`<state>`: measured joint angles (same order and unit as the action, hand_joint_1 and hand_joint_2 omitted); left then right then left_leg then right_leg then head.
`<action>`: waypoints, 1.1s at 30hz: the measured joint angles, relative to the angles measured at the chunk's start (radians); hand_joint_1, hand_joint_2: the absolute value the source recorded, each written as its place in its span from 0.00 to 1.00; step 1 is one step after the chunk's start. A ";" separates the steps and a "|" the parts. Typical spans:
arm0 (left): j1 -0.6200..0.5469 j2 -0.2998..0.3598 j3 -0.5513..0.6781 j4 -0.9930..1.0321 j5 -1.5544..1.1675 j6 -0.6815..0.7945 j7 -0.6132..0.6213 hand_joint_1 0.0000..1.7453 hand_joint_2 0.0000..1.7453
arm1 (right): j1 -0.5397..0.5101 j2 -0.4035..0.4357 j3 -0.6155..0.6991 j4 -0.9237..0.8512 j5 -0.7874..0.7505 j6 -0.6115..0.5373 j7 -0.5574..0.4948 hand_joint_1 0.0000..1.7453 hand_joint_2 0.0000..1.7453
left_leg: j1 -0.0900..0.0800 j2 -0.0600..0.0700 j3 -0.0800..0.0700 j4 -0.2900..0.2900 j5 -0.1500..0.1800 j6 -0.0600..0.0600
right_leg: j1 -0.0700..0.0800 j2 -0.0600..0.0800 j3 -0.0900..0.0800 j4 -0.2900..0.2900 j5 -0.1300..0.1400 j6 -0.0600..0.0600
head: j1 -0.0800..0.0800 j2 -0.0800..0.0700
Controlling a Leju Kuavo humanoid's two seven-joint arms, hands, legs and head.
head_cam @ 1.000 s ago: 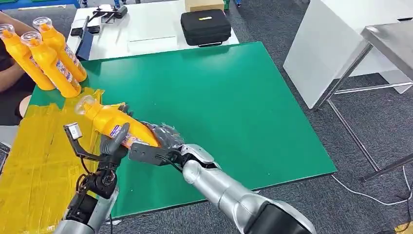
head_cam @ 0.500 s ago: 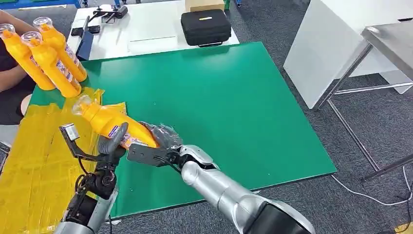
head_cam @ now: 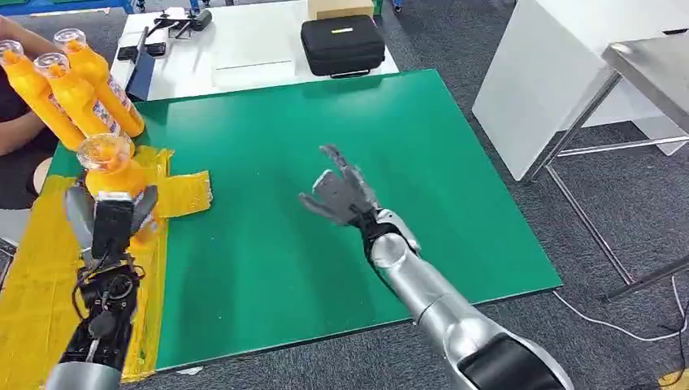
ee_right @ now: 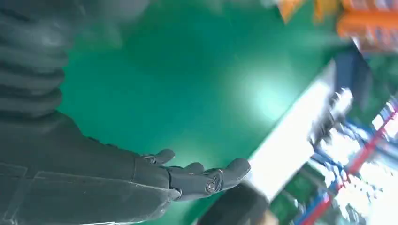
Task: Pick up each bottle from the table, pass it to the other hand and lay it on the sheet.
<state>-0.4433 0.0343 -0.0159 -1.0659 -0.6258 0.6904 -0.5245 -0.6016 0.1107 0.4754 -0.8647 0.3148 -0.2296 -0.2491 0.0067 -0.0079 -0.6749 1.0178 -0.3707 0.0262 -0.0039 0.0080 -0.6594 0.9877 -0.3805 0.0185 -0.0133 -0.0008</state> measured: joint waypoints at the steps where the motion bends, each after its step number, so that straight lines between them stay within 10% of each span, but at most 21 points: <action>1: -0.006 0.000 0.041 0.008 -0.119 0.003 -0.005 1.00 1.00 | 0.009 -0.006 -0.013 -0.027 -0.002 0.003 -0.001 0.00 0.00 | 0.000 0.000 0.000 0.000 0.000 0.000 | 0.000 0.000 0.000 0.000 0.000 0.000 | 0.000 0.000; 9: -0.026 -0.012 0.334 0.040 -0.806 0.008 0.091 1.00 1.00 | 0.043 -0.031 -0.049 -0.149 -0.009 0.024 -0.003 0.00 0.00 | 0.000 0.004 0.000 0.000 0.000 -0.001 | 0.000 0.004 -0.002 0.000 0.000 -0.001 | 0.000 0.000; 14: -0.071 0.043 0.213 0.223 -0.937 0.008 0.438 1.00 1.00 | 0.040 -0.030 -0.048 -0.168 -0.026 0.041 -0.010 0.00 0.00 | 0.001 0.003 0.000 0.000 0.001 -0.001 | 0.000 0.004 -0.001 0.000 0.001 -0.001 | 0.000 0.000; 18: -0.093 0.073 0.087 0.343 -0.941 0.008 0.489 1.00 1.00 | 0.037 -0.029 -0.047 -0.169 -0.027 0.045 -0.010 0.00 0.00 | 0.001 0.003 0.000 0.000 0.001 -0.001 | 0.000 0.003 -0.001 0.000 0.001 -0.001 | 0.001 0.000; 19: -0.099 0.078 0.069 0.364 -0.944 0.008 0.499 0.61 1.00 | 0.036 -0.029 -0.047 -0.169 -0.027 0.047 -0.011 0.00 0.00 | 0.000 0.003 0.000 0.000 0.001 -0.001 | 0.000 0.004 -0.001 0.000 0.001 -0.001 | 0.000 0.000; 20: -0.111 0.081 0.049 0.398 -0.944 0.004 0.514 0.00 1.00 | 0.035 -0.029 -0.047 -0.169 -0.027 0.051 -0.011 0.00 0.00 | 0.000 0.003 0.000 0.000 0.001 -0.001 | 0.000 0.004 -0.001 0.000 0.001 -0.001 | 0.000 0.000; 21: -0.130 0.083 0.030 0.444 -0.943 -0.006 0.525 0.00 1.00 | 0.035 -0.029 -0.047 -0.169 -0.027 0.053 -0.011 0.00 0.00 | 0.000 0.003 0.000 0.000 0.001 -0.001 | 0.000 0.004 -0.001 0.000 0.001 -0.001 | 0.000 0.000; 22: -0.148 0.086 0.007 0.497 -0.939 -0.024 0.532 0.00 0.00 | 0.035 -0.029 -0.047 -0.169 -0.027 0.053 -0.011 0.00 0.00 | 0.000 0.003 0.000 0.000 0.001 -0.001 | 0.000 0.003 -0.001 0.000 0.001 -0.001 | 0.000 0.000; 33: -0.208 0.112 -0.119 0.706 -0.925 -0.130 0.460 0.00 0.00 | 0.028 -0.039 -0.035 -0.178 -0.046 0.069 -0.010 0.00 0.00 | 0.000 0.002 0.002 0.000 0.000 -0.002 | 0.000 0.003 0.002 0.000 0.000 -0.001 | 0.000 0.000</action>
<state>-0.6509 0.1461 -0.1351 -0.3597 -1.5507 0.5600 -0.0649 -0.5732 0.0717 0.4402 -1.0422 0.2686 -0.1606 -0.2586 0.0063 -0.0057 -0.6726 1.0174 -0.3705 0.0246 -0.0041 0.0106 -0.6571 0.9881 -0.3801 0.0171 -0.0134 -0.0008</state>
